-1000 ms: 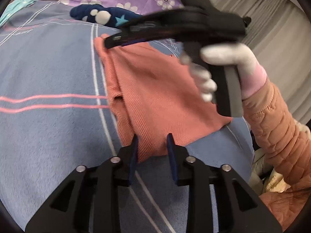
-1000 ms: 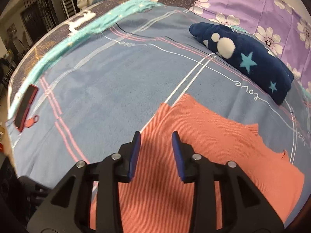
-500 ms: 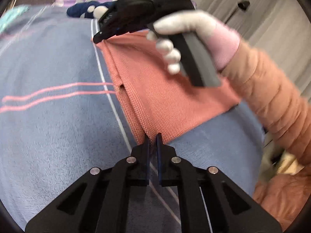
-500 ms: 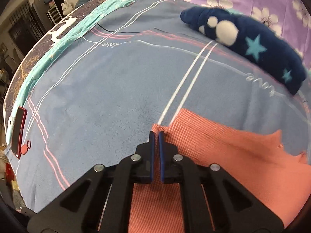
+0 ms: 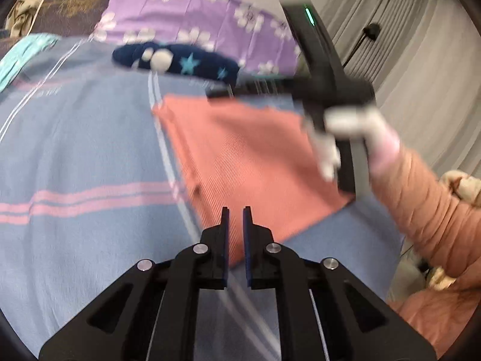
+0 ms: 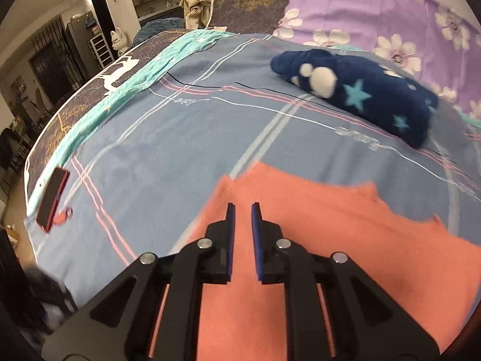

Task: Fold small clothes

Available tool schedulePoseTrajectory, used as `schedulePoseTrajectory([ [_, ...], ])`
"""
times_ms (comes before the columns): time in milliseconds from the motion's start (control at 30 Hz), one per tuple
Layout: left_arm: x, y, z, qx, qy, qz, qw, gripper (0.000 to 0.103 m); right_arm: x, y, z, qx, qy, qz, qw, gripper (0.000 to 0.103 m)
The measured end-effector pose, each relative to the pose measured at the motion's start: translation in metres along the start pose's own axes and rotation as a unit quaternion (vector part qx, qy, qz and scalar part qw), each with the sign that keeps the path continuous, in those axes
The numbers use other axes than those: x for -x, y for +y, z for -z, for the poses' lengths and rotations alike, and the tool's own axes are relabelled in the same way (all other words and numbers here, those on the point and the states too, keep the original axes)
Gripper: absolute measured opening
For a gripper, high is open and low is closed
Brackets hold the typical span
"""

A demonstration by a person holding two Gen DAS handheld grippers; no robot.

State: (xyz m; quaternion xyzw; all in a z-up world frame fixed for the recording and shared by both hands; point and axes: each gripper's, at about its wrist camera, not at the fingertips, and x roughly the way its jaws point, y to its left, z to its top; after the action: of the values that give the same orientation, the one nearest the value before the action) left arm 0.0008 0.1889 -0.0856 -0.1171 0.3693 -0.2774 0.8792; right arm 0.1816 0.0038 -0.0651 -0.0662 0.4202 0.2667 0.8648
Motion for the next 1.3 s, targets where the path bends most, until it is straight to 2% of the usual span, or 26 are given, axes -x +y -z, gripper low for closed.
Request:
schedulePoseTrajectory([
  [67,-0.009,-0.006,-0.008,-0.008,-0.002,0.012,0.9999,0.008,0.013,-0.009,0.018,-0.016,-0.007,0.005,1.000,0.012],
  [133,-0.033,-0.008,-0.011,-0.012,0.028,0.007,0.9995,0.011,0.016,-0.019,0.035,-0.038,-0.003,0.004,0.999,0.012],
  [167,-0.047,-0.010,-0.009,-0.011,0.047,-0.011,0.9988,0.017,0.014,-0.024,0.041,-0.042,0.004,0.005,0.999,0.012],
  [200,-0.062,-0.006,-0.005,-0.009,0.073,-0.046,0.9963,0.019,0.005,-0.030,0.051,-0.051,0.020,0.011,0.998,0.012],
  [233,-0.074,-0.002,0.001,-0.008,0.087,-0.062,0.9943,0.017,-0.005,-0.035,0.059,-0.063,0.035,0.016,0.997,0.012],
  [267,-0.070,0.002,0.002,-0.003,0.072,-0.051,0.9960,0.017,-0.010,-0.038,0.064,-0.072,0.035,0.011,0.997,0.012],
  [333,-0.063,0.006,0.002,0.015,0.071,-0.047,0.9963,0.017,-0.011,-0.040,0.070,-0.067,0.011,0.000,0.998,0.012],
  [433,-0.062,0.005,0.005,0.015,0.066,-0.049,0.9965,0.017,-0.009,-0.042,0.068,-0.072,0.017,-0.006,0.997,0.012],
  [500,-0.054,0.003,0.002,0.020,0.059,-0.053,0.9966,0.018,0.002,-0.043,0.069,-0.079,0.014,-0.012,0.997,0.012],
  [567,-0.046,0.005,0.001,0.025,0.043,-0.059,0.9970,0.021,0.020,-0.043,0.073,-0.076,-0.011,-0.011,0.997,0.013],
  [633,-0.034,0.012,-0.004,0.042,0.026,-0.058,0.9971,0.024,0.047,-0.046,0.086,-0.063,-0.042,0.003,0.997,0.026],
  [667,-0.034,0.014,-0.006,0.048,0.022,-0.060,0.9968,0.028,0.057,-0.048,0.093,-0.063,-0.050,0.012,0.997,0.041],
  [700,-0.031,0.016,-0.007,0.051,0.020,-0.065,0.9963,0.030,0.067,-0.051,0.101,-0.064,-0.057,0.021,0.996,0.046],
  [800,-0.031,0.025,-0.009,0.058,0.021,-0.086,0.9944,0.036,0.091,-0.054,0.130,-0.055,-0.063,0.053,0.995,0.045],
  [900,-0.038,0.040,-0.014,0.085,0.025,-0.090,0.9920,0.038,0.103,-0.042,0.156,-0.022,-0.062,0.082,0.994,0.045],
  [1000,-0.041,0.051,-0.026,0.111,0.022,-0.082,0.9901,0.040,0.105,-0.007,0.172,0.041,-0.062,0.085,0.994,0.045],
  [1067,-0.045,0.055,-0.038,0.113,0.025,-0.066,0.9911,0.050,0.100,0.021,0.175,0.083,-0.058,0.078,0.992,0.049],
  [1200,-0.069,0.067,-0.067,0.116,0.047,-0.058,0.9905,0.052,0.081,0.086,0.181,0.186,-0.051,0.057,0.980,0.051],
  [1267,-0.083,0.076,-0.077,0.128,0.057,-0.054,0.9886,0.052,0.071,0.104,0.183,0.220,-0.048,0.069,0.972,0.051],
  [1300,-0.092,0.081,-0.082,0.136,0.067,-0.038,0.9878,0.052,0.065,0.112,0.183,0.237,-0.045,0.080,0.967,0.051],
])
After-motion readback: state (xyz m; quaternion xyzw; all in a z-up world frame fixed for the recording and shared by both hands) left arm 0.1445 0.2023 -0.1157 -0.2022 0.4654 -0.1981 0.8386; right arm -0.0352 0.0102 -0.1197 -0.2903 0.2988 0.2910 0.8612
